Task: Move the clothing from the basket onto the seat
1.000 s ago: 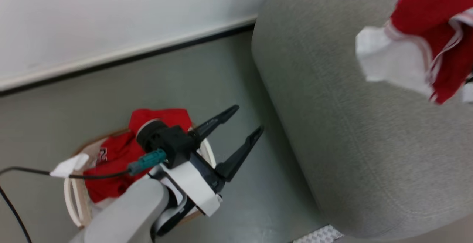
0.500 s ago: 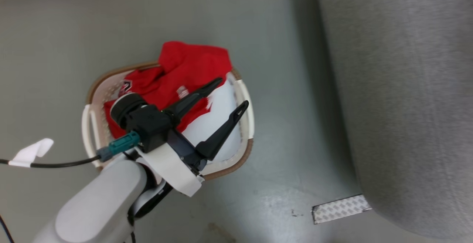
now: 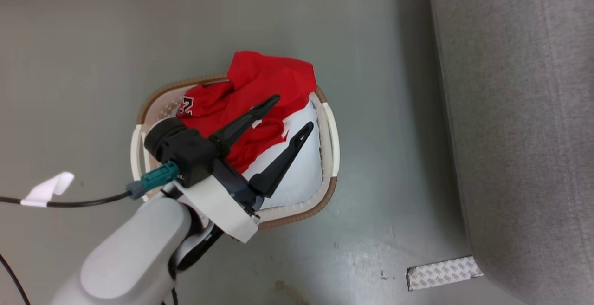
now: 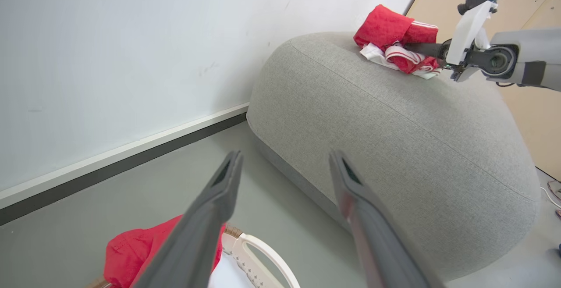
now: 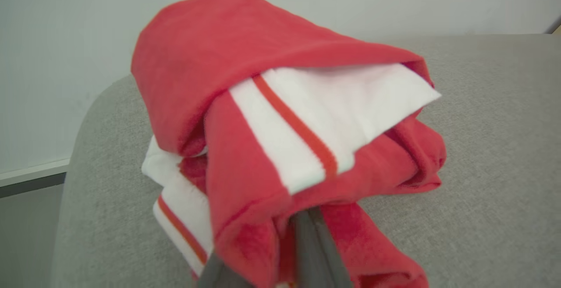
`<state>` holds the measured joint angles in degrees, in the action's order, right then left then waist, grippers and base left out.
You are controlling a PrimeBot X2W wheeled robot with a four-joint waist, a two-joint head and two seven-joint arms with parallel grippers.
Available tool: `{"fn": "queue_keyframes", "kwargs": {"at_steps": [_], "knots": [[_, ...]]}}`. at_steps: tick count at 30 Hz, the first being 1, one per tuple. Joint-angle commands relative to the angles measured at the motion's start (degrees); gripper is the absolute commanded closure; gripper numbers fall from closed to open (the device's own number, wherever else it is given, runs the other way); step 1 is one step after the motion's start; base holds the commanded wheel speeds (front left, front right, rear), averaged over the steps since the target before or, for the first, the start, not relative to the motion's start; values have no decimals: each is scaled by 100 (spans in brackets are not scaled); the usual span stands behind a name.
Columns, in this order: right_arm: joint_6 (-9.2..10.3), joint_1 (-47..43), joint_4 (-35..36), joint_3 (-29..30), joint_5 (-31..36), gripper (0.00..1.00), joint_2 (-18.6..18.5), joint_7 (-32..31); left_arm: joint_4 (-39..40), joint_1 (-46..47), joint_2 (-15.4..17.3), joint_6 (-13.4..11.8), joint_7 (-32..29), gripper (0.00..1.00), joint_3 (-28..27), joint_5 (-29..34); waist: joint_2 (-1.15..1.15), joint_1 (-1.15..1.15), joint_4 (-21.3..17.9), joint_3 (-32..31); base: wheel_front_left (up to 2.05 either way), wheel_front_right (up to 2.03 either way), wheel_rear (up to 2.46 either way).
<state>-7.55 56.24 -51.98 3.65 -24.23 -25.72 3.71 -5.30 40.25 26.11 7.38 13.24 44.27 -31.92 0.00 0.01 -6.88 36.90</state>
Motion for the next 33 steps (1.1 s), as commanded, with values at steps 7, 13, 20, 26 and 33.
{"fn": "queue_keyframes", "kwargs": {"at_steps": [7, 13, 20, 26, 33], "knots": [[12, -120, -296, -554, -78, 0, -159, -383, -332, -241, -145, 6, 114, 0, 1, -121, 0, -1, -172, -777, 0, 0, 0], [12, -389, -21, -1262, -436, 0, -299, -1042, -681, -618, -365, -44, 174, 0, -59, -307, 0, -1, -331, -1657, 0, 0, 0], [12, -860, 1018, -2071, -989, 0, -761, -1227, -909, -1045, -562, -145, 189, 0, -324, -412, 0, -1, -321, -2536, 0, 0, 0], [12, -1149, 2021, -2457, -1333, 0, -1072, -1023, -969, -1379, -665, -247, 189, 0, -739, -420, 0, -1, -164, -3133, 0, 0, 0], [12, -1650, 2811, -2370, -1533, 0, -932, -440, -1038, -1830, -698, -426, 189, 0, -1434, -445, 0, -1, 118, -3651, 0, 0, 0]]}}
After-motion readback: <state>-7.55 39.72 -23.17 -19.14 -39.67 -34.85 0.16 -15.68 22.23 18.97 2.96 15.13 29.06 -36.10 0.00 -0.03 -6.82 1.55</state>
